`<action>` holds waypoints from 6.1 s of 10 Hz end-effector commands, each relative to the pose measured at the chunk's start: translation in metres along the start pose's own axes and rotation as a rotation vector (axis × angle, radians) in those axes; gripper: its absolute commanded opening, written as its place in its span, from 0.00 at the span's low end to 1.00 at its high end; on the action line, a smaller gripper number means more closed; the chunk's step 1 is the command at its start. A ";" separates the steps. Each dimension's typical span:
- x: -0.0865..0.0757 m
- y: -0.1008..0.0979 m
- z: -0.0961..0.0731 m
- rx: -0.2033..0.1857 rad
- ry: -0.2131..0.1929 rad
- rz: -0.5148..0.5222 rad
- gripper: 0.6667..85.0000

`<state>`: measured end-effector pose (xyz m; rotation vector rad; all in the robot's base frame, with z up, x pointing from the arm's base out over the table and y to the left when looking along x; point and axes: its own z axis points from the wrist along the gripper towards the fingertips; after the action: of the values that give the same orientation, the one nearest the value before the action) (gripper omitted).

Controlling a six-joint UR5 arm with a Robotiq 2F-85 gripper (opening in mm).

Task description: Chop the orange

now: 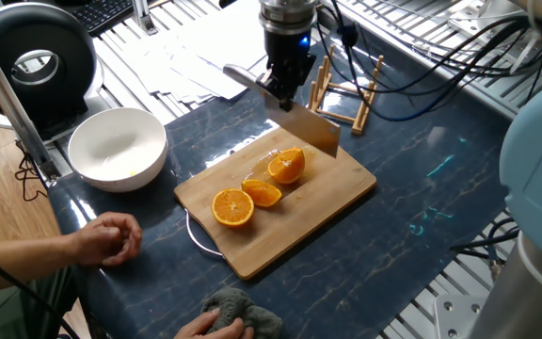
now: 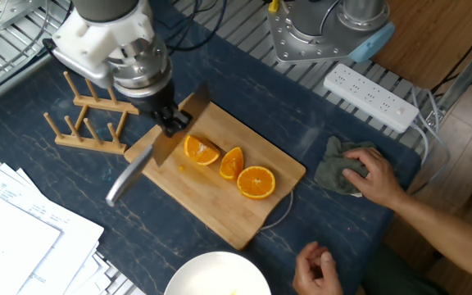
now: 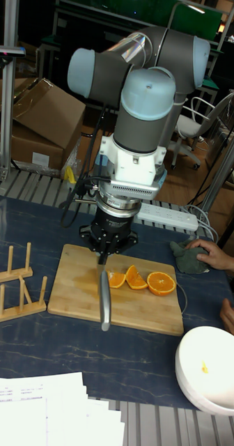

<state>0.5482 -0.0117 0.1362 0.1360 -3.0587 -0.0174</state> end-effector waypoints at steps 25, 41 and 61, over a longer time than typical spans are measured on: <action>0.044 0.051 0.003 -0.100 -0.051 0.142 0.01; 0.024 0.050 0.034 -0.062 -0.098 0.070 0.01; 0.040 0.051 0.028 -0.056 -0.066 0.203 0.01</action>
<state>0.5032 0.0322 0.1127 -0.1662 -3.1187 -0.0713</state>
